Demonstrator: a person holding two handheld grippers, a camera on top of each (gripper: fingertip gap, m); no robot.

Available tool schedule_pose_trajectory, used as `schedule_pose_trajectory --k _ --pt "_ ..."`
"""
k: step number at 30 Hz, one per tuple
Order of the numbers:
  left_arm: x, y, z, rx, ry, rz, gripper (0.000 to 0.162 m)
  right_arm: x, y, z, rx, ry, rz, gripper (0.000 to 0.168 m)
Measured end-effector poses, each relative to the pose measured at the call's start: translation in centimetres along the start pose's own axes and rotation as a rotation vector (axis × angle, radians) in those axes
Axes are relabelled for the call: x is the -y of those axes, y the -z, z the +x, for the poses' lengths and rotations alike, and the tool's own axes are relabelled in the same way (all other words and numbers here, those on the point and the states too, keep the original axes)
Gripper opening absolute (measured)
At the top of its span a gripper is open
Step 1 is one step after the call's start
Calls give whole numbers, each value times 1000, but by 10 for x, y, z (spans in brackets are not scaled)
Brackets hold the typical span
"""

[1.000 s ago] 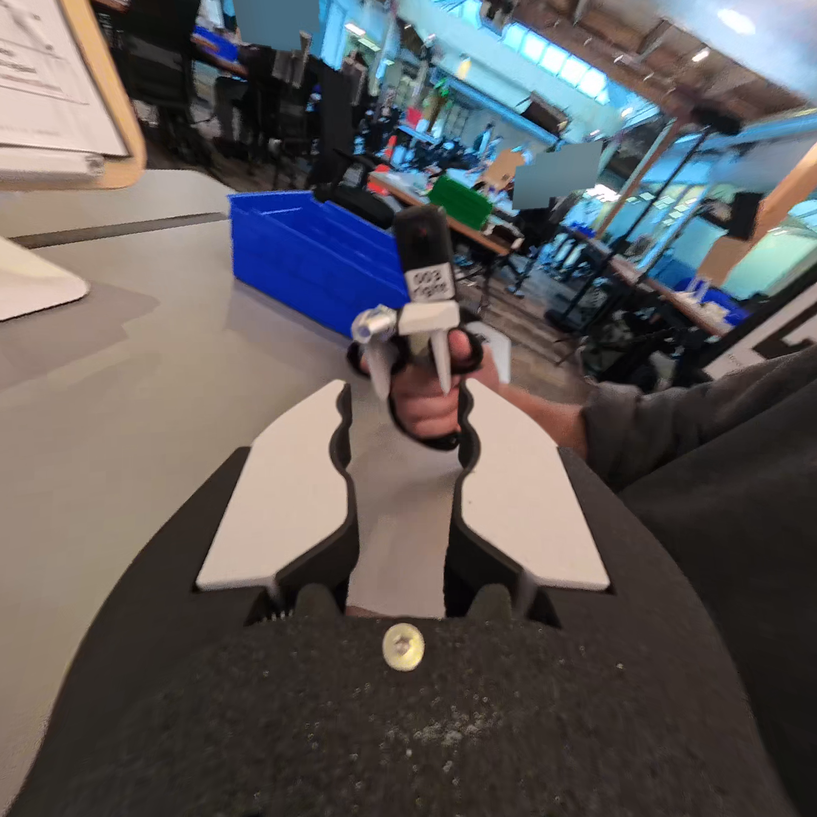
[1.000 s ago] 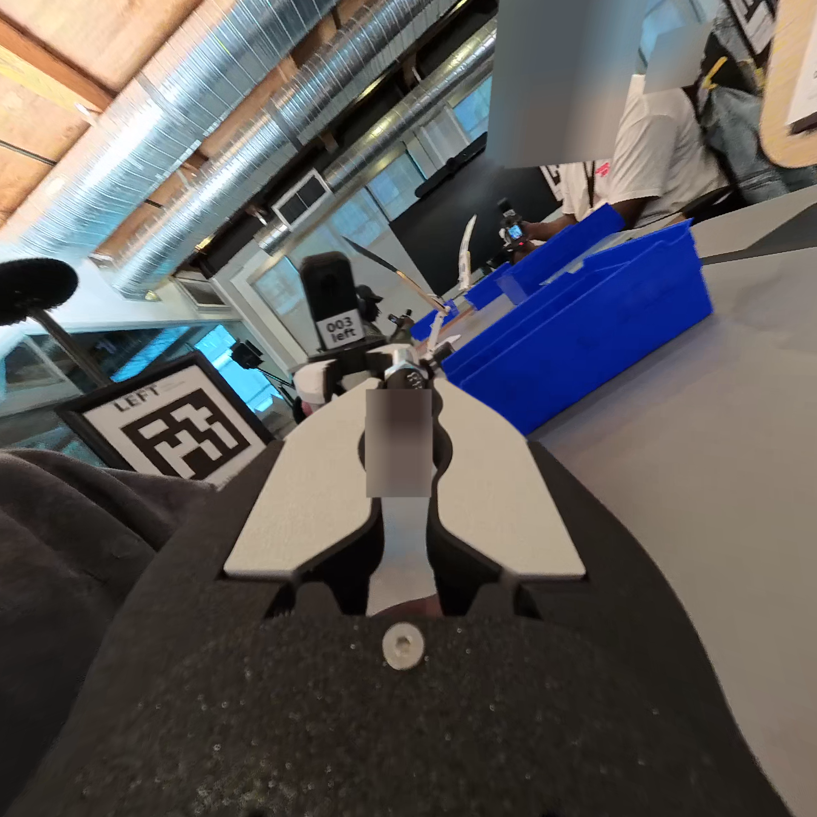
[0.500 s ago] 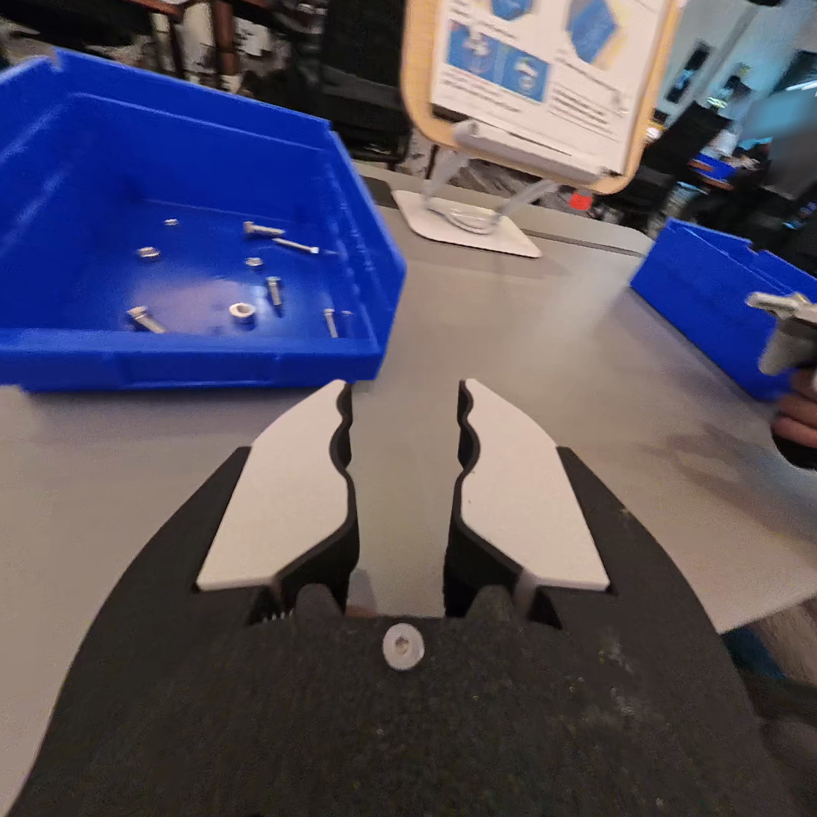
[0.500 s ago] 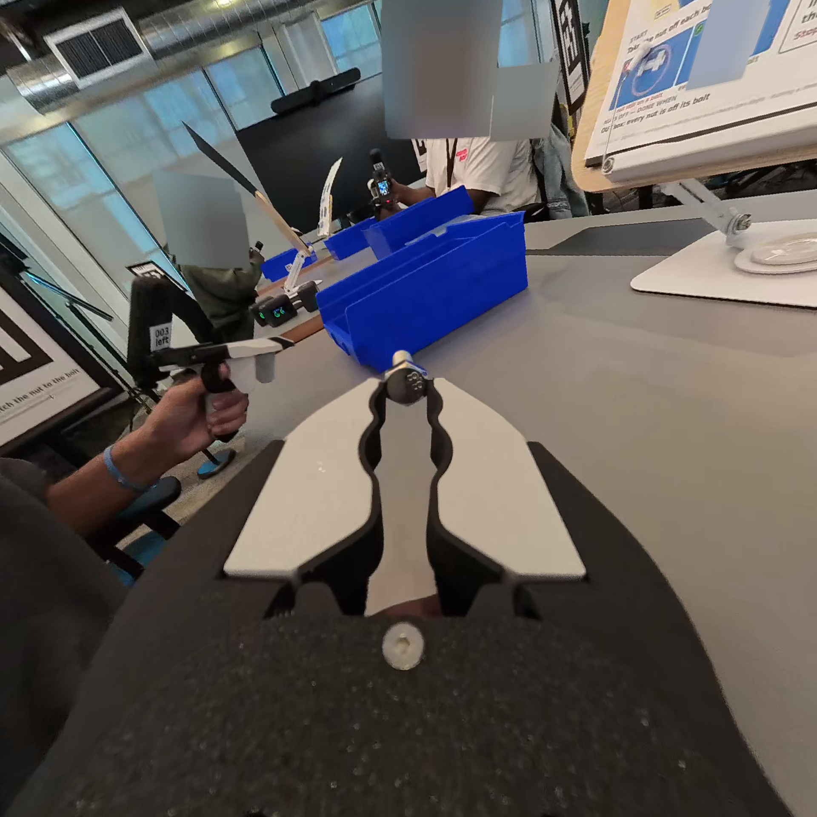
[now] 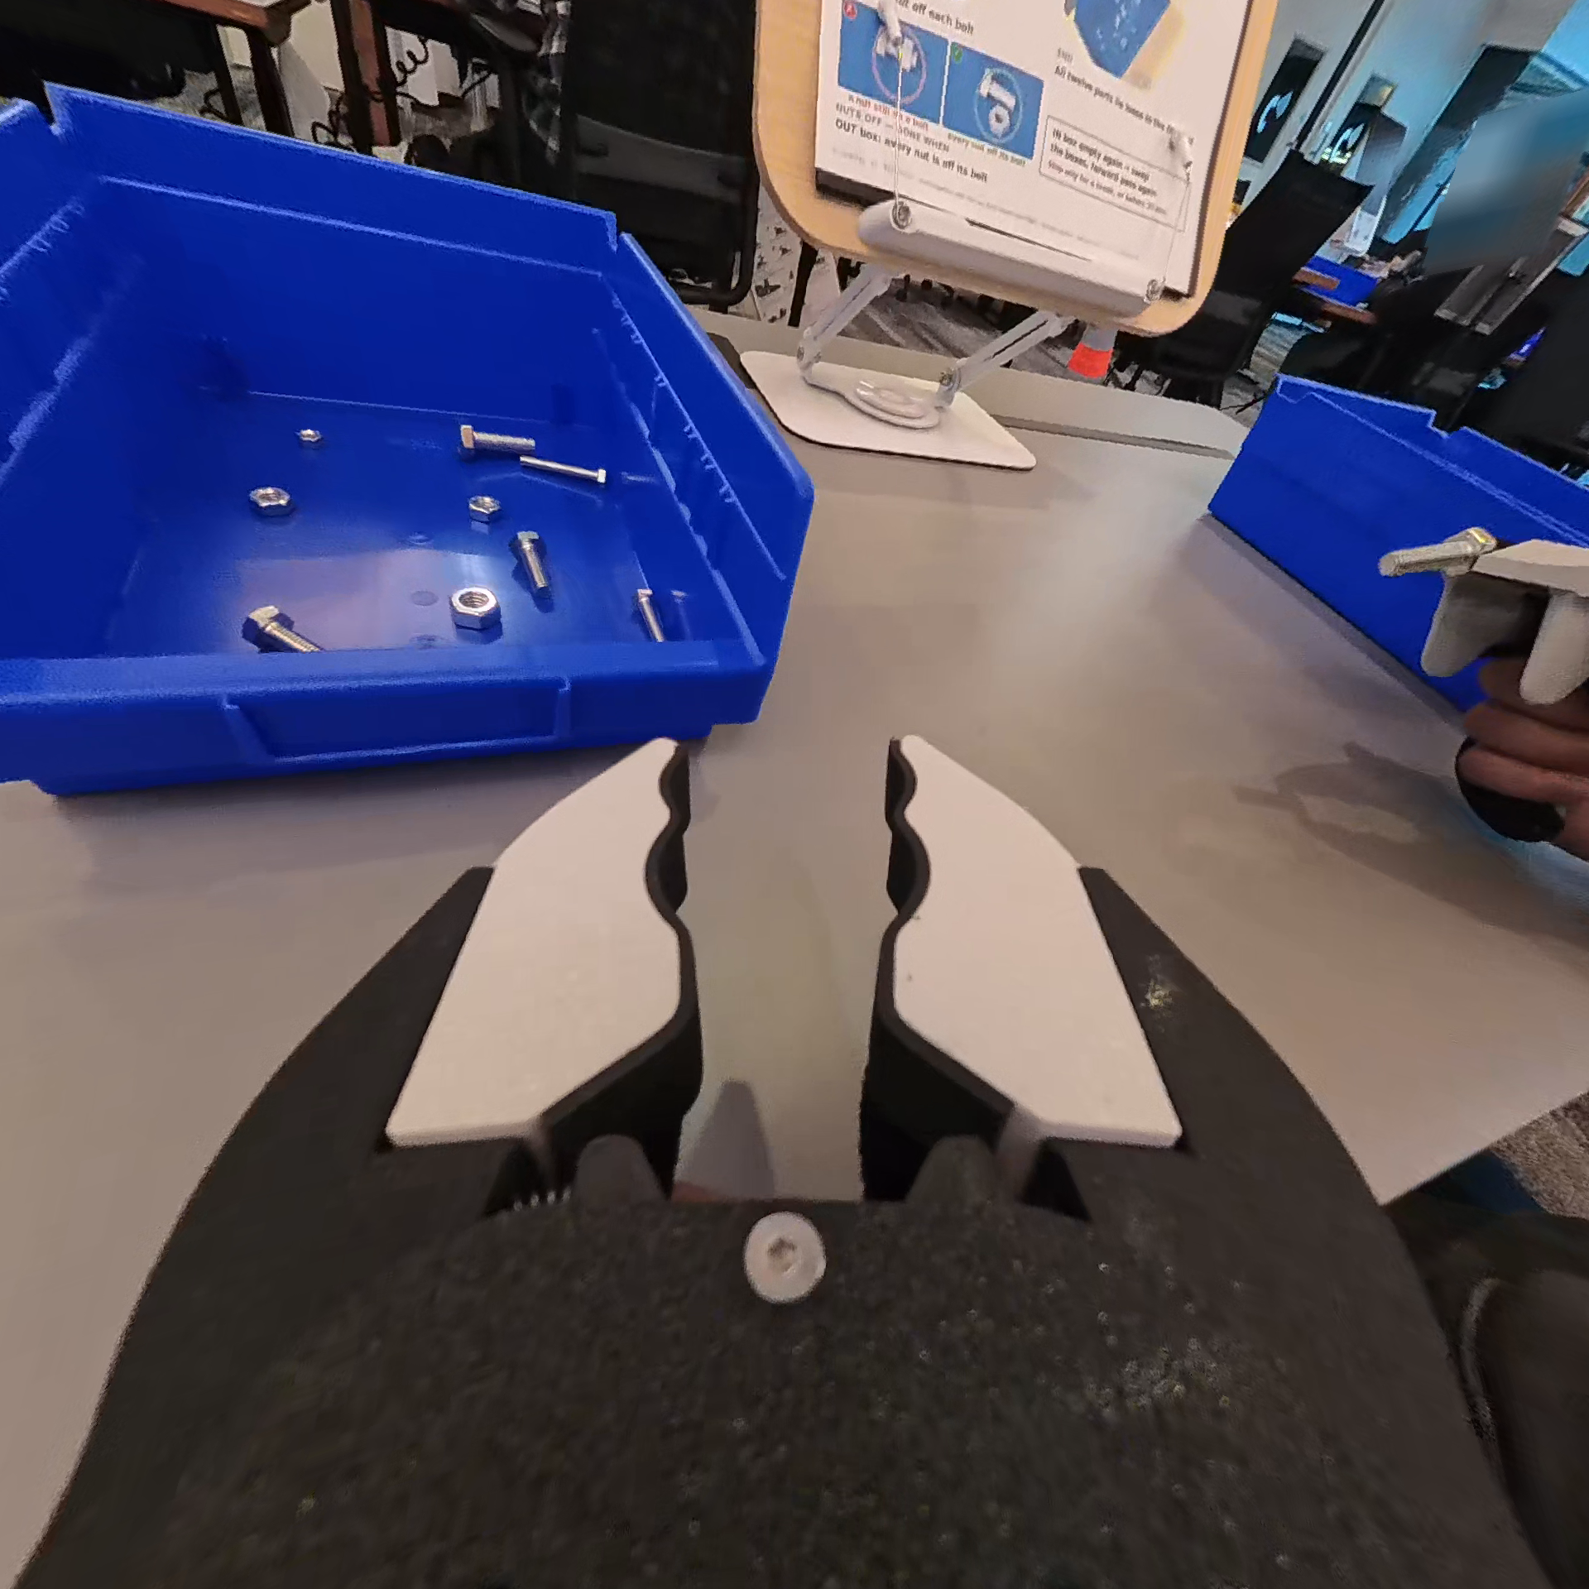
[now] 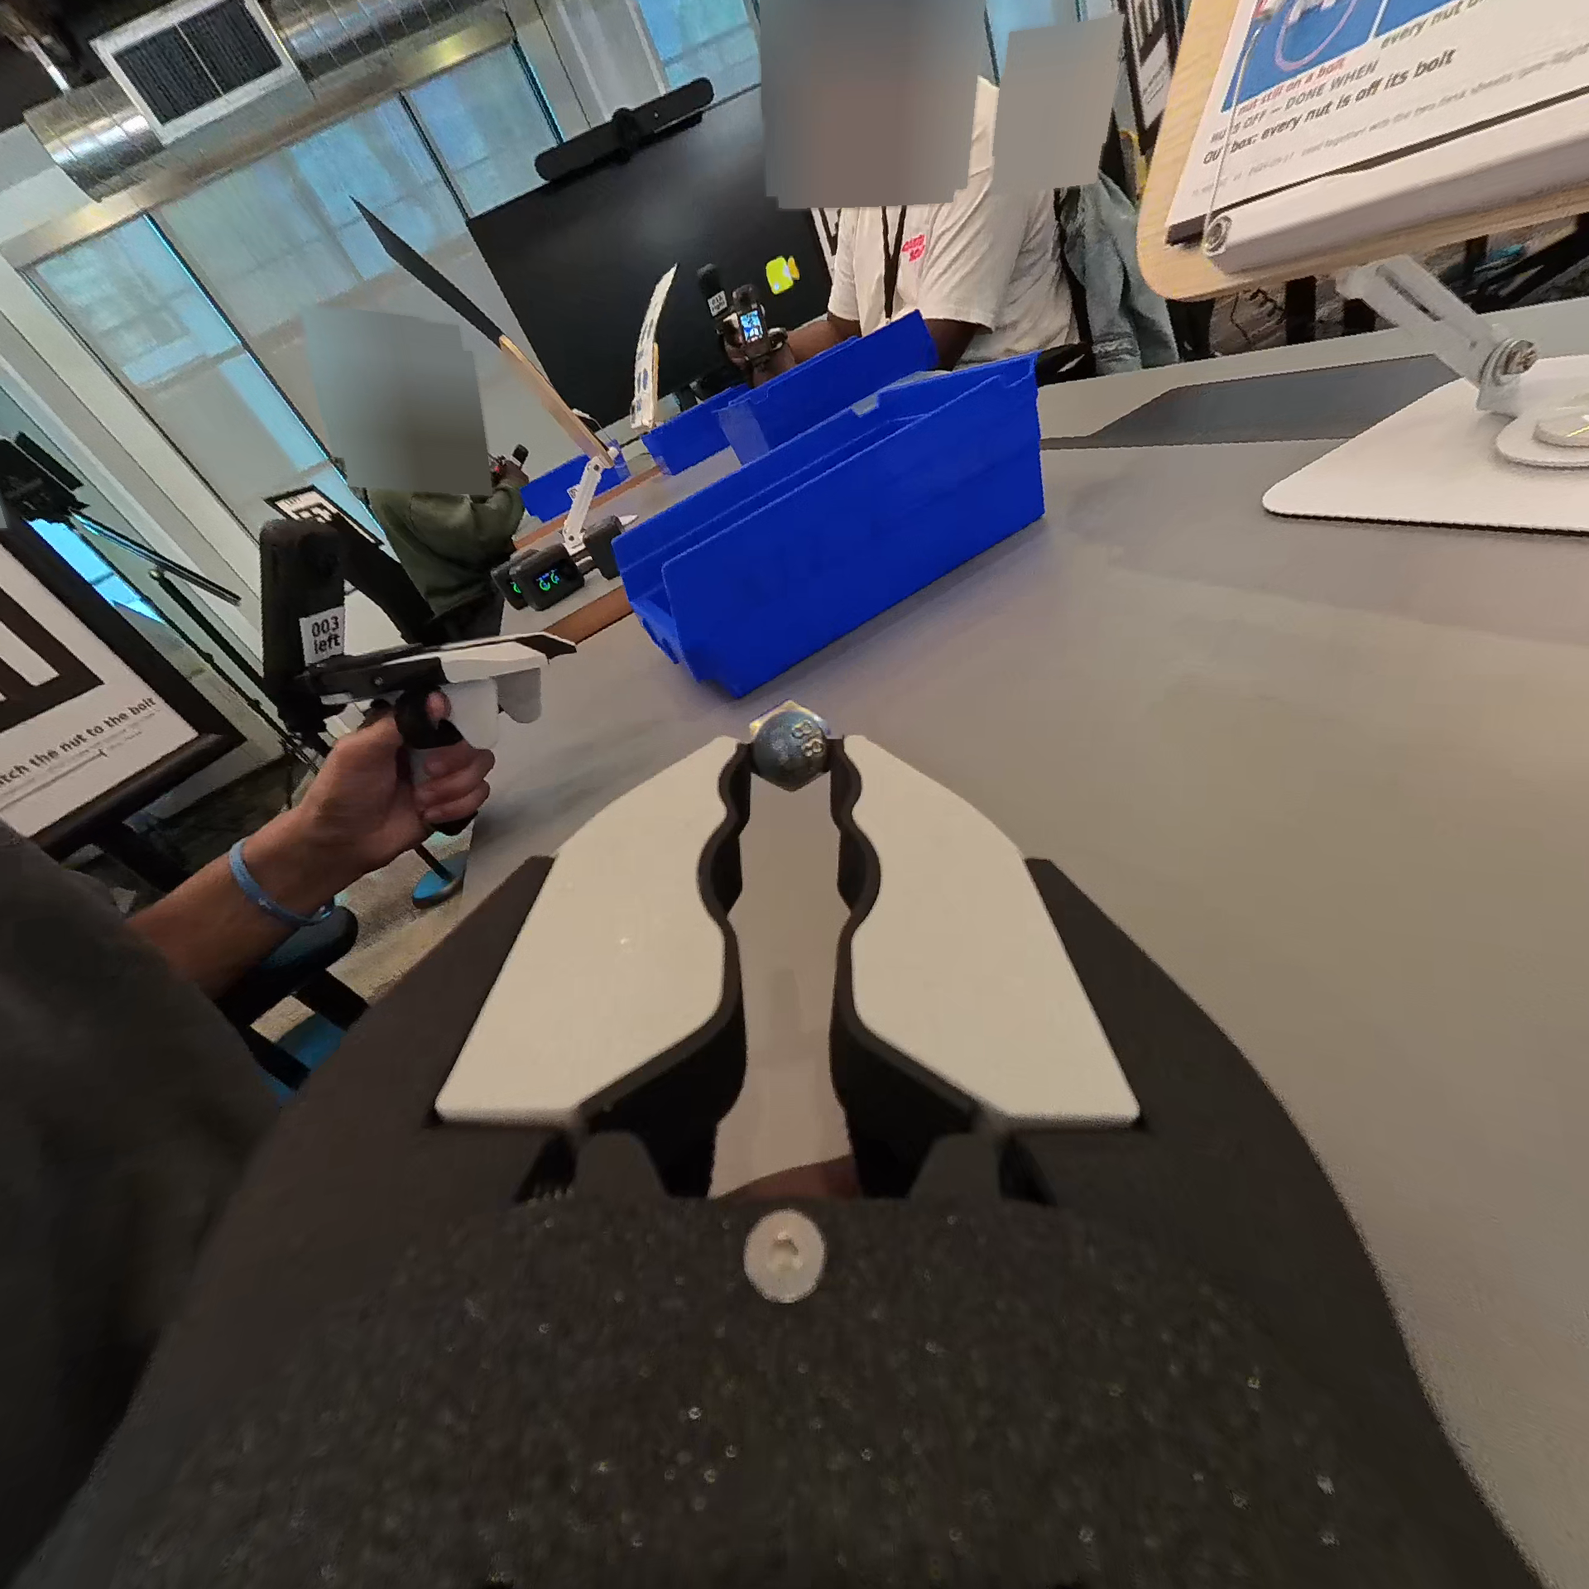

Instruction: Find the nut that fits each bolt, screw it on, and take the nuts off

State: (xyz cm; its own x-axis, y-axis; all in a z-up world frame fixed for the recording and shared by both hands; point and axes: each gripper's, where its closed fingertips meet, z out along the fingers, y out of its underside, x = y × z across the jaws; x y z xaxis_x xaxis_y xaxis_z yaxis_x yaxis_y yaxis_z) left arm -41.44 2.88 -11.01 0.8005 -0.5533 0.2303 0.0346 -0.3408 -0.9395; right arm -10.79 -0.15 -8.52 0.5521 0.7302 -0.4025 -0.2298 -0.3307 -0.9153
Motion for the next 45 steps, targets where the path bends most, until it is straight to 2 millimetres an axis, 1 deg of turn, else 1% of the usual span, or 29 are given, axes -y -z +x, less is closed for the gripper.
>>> schedule_pose_trajectory --k 3,4,7,9,11,13,14,15,16,17,19,21,23,25,29,34,36,37,38,41,44,45 --pt "-4 -3 -6 2 -26 -32 43 4 -2 3 16 -32 16 18" --pt "-2 -4 -9 2 -35 -37 43 5 -3 4 20 -37 17 18" --pt "18 -12 -18 -2 -41 -65 41 5 -7 7 26 -32 5 18" --pt "26 -24 -24 -14 -32 -184 41 6 -10 7 31 -26 3 18" --pt "31 -37 -40 43 -49 -326 44 5 -13 7 42 -34 -6 18" --pt "45 -47 -63 154 -111 -400 38 4 -15 7 38 -9 -25 18" --pt "51 -52 -70 190 -147 -440 37 5 -14 6 34 7 -26 18" --pt "51 -57 -74 201 -168 -522 37 6 -14 4 37 14 -24 18" --pt "48 -63 -77 198 -187 -621 42 6 -14 2 46 14 -24 18" --pt "46 -70 -80 205 -218 -696 42 6 -13 0 55 14 -26 18" --pt "44 -86 -86 203 -243 -795 34 7 -13 -2 63 19 -24 18" --pt "34 -94 -90 166 -226 -936 38 8 -13 -5 70 16 -17 18" --pt "21 -98 -93 136 -205 -1053 39 7 -13 -8 85 17 -22 18" --pt "7 -99 -89 92 -186 -1151 41 6 -13 -10 84 31 -25 18" --pt "-15 -96 -89 63 -194 -1301 40 8 -11 -11 93 21 -13 18" --pt "-27 -98 -96 66 -182 -1412 36 12 -8 -13 107 0 6 18" --pt "-32 -98 -91 35 -154 -1436 28 10 -8 -13 104 10 0 18" --pt "-33 -99 -85 4 -128 -1437 20 9 -8 -13 100 15 -6 18" --pt "-34 -99 -82 -12 -123 -1441 8 8 -8 -13 95 20 -10 18" --pt "-33 -99 -83 2 -164 -1426 8 7 -8 -11 87 24 -14 18" --pt "-31 -99 -83 -25 -138 -1373 8 8 -8 -11 87 16 -9 18" --pt "-29 -98 -86 -25 -141 -1352 8 8 -8 -11 88 12 -7 18"
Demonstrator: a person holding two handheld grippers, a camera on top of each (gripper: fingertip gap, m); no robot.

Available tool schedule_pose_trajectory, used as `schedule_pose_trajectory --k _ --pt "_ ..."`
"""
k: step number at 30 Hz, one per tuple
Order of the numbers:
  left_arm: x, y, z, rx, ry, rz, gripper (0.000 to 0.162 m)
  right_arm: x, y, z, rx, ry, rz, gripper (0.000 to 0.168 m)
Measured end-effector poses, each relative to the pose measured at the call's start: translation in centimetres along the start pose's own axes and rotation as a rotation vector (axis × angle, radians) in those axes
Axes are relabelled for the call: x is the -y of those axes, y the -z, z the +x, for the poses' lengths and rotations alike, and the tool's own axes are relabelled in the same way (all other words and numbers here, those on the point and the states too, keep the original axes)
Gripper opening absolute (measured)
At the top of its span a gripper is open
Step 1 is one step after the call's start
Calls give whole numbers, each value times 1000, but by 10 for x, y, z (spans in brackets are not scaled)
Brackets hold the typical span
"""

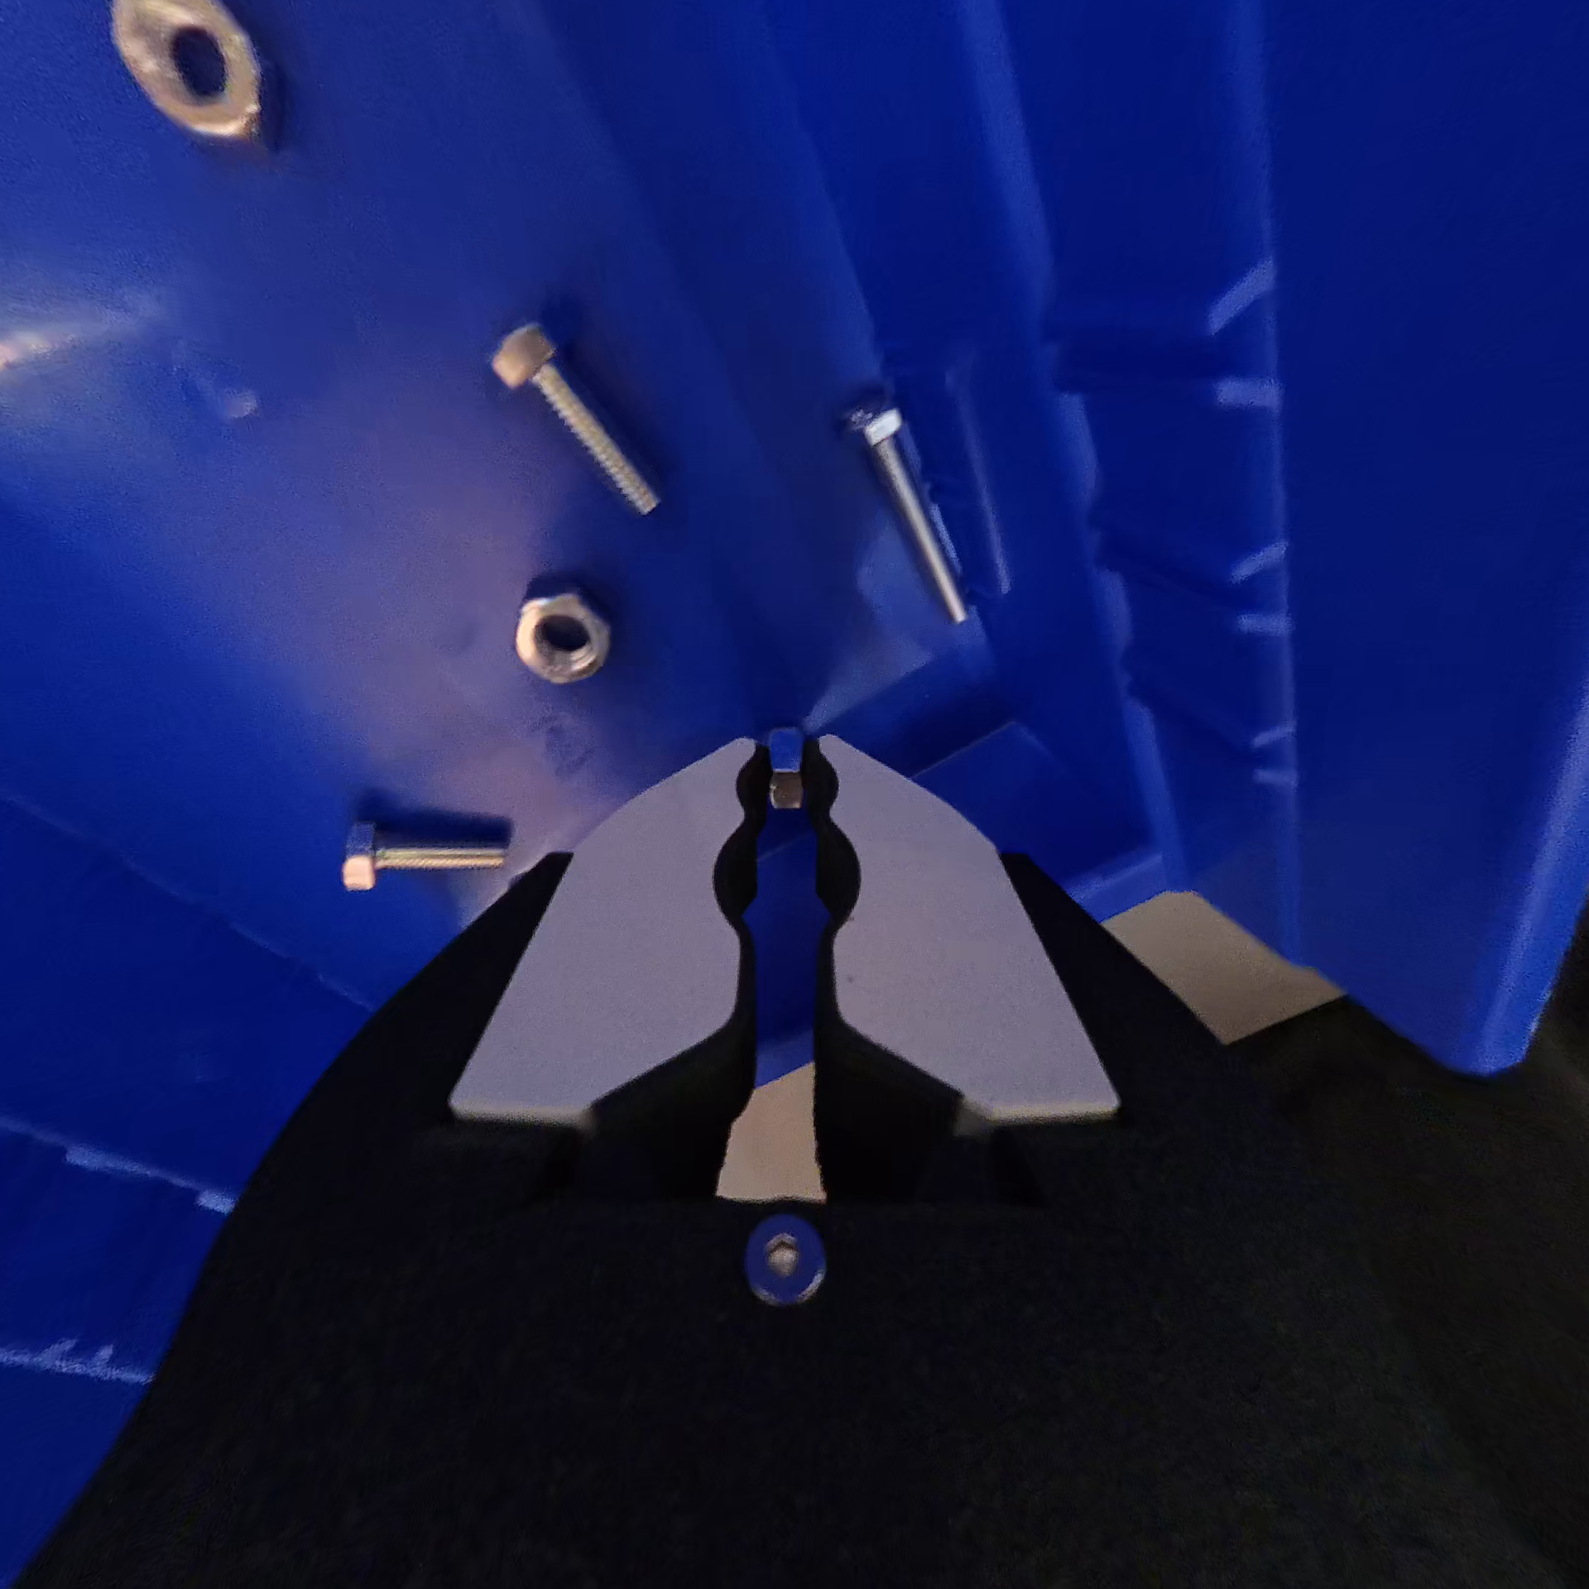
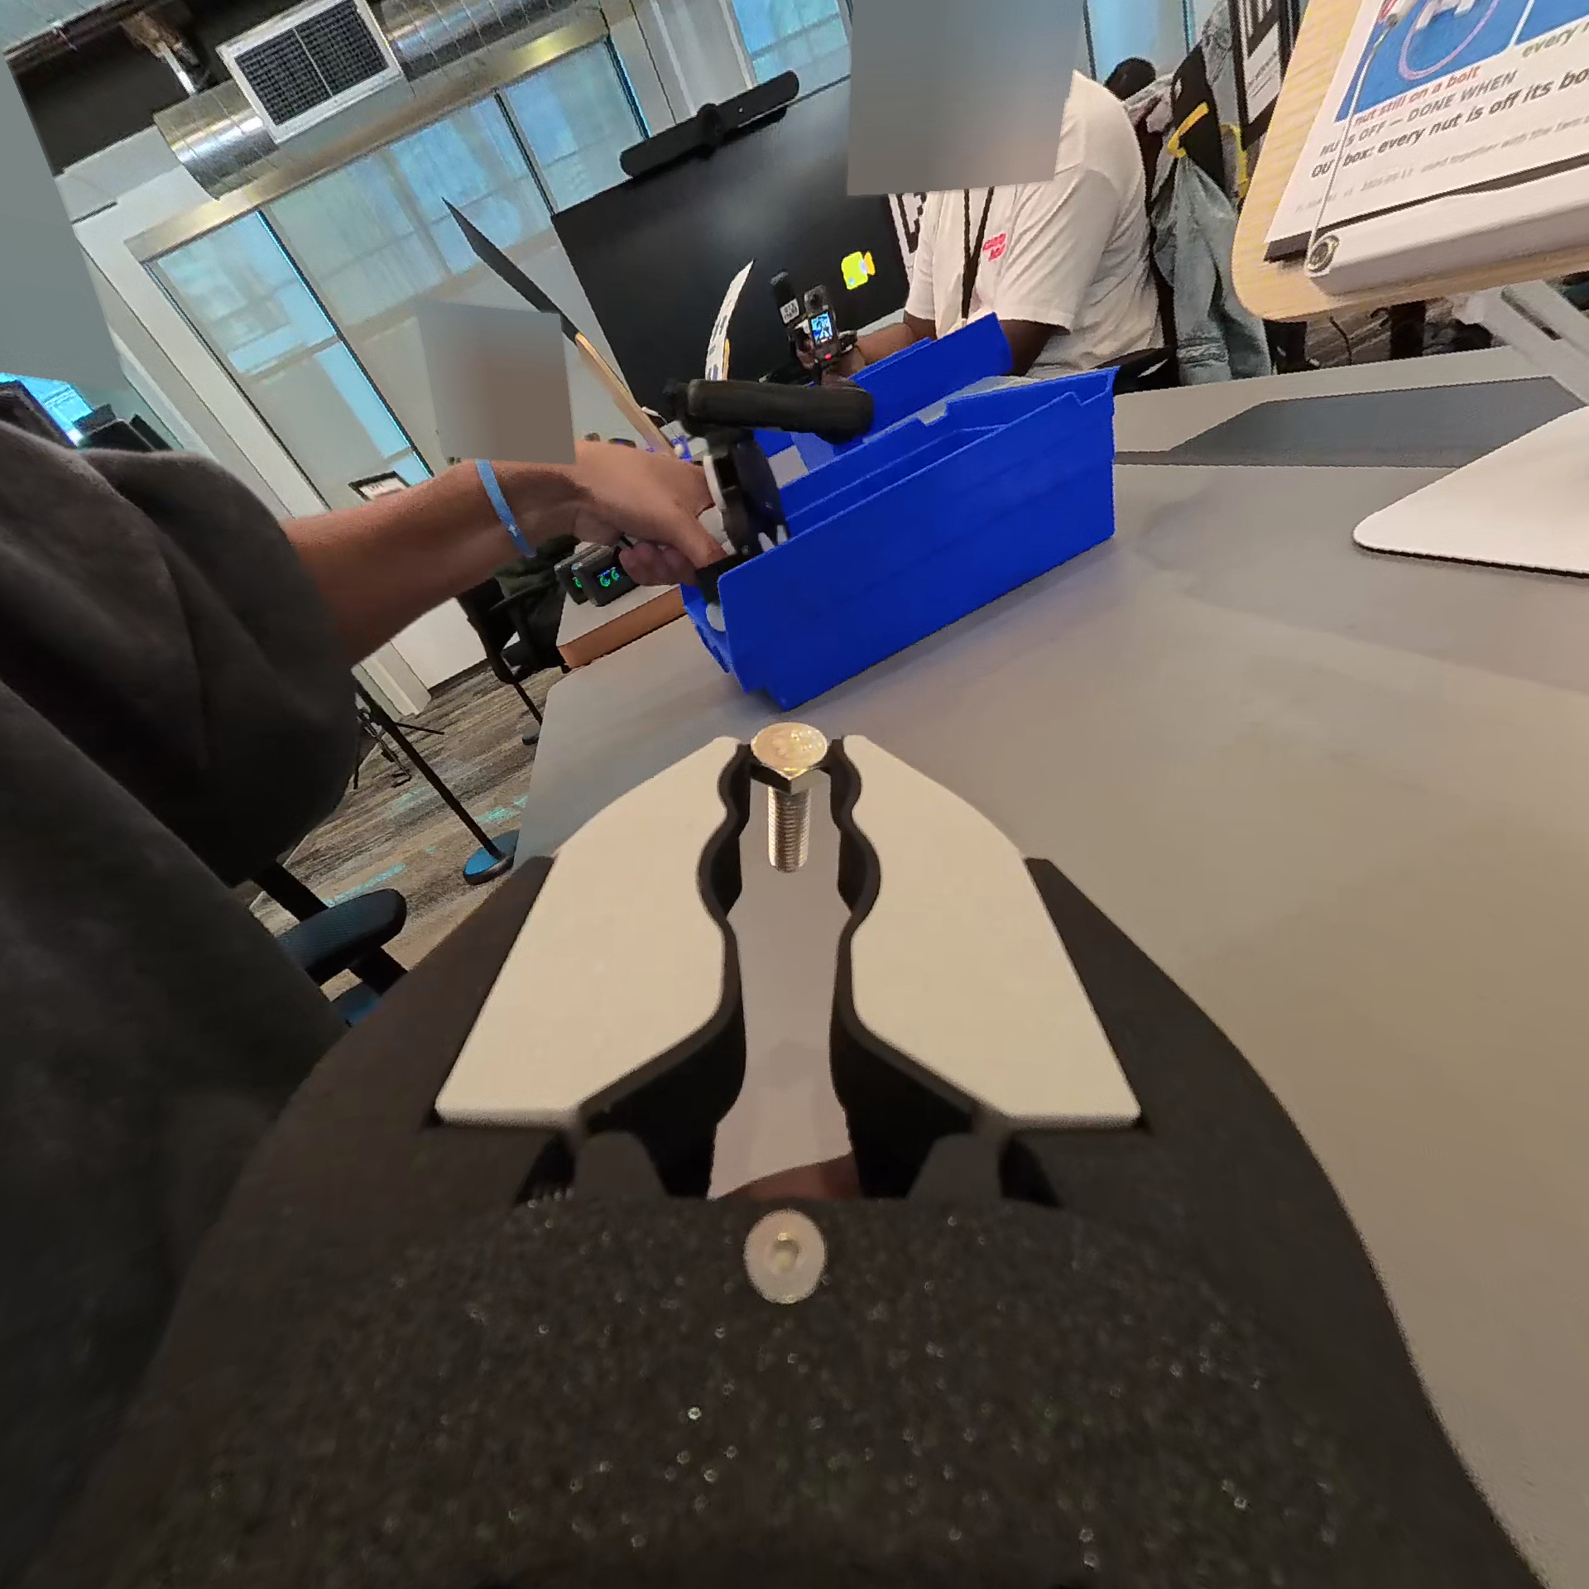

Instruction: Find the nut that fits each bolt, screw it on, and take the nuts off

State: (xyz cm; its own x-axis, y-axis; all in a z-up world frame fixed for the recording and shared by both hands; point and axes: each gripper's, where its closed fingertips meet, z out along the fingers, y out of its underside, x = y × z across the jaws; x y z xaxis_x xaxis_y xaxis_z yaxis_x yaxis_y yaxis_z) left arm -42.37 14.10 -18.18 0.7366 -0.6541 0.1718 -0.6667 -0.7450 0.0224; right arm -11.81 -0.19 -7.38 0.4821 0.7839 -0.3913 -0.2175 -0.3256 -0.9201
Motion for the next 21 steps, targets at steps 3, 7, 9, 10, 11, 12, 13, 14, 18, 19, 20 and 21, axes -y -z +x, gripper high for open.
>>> schedule_pose_trajectory --k 3,7,9,10,11,12,13,14,18,19,20,21 --pt "-1 15 -5 -25 -1 126 8 1 1 2 -12 6 3 17" --pt "10 56 4 -156 6 431 8 4 0 7 -21 6 1 17" --pt "16 80 15 -234 19 581 8 10 -3 9 -27 9 -4 17" --pt "19 91 22 -274 19 647 8 14 -6 8 -22 14 -13 17" --pt "23 103 31 -311 9 720 8 19 -9 6 -18 28 -21 17" --pt "27 115 42 -356 -10 791 7 25 -12 4 -22 54 -25 17" --pt "30 125 55 -405 -35 842 7 32 -17 2 -31 90 -29 17" --pt "32 133 68 -434 -61 879 8 38 -21 0 -36 128 -38 17" --pt "42 136 110 -356 -143 934 8 59 -35 -15 -32 257 -49 18" --pt "46 130 123 -333 -159 932 8 64 -37 -17 -39 278 -39 17" --pt "50 120 138 -315 -172 922 8 69 -39 -19 -41 286 -26 18" --pt "54 107 152 -296 -187 895 8 72 -39 -21 -36 284 -11 17"
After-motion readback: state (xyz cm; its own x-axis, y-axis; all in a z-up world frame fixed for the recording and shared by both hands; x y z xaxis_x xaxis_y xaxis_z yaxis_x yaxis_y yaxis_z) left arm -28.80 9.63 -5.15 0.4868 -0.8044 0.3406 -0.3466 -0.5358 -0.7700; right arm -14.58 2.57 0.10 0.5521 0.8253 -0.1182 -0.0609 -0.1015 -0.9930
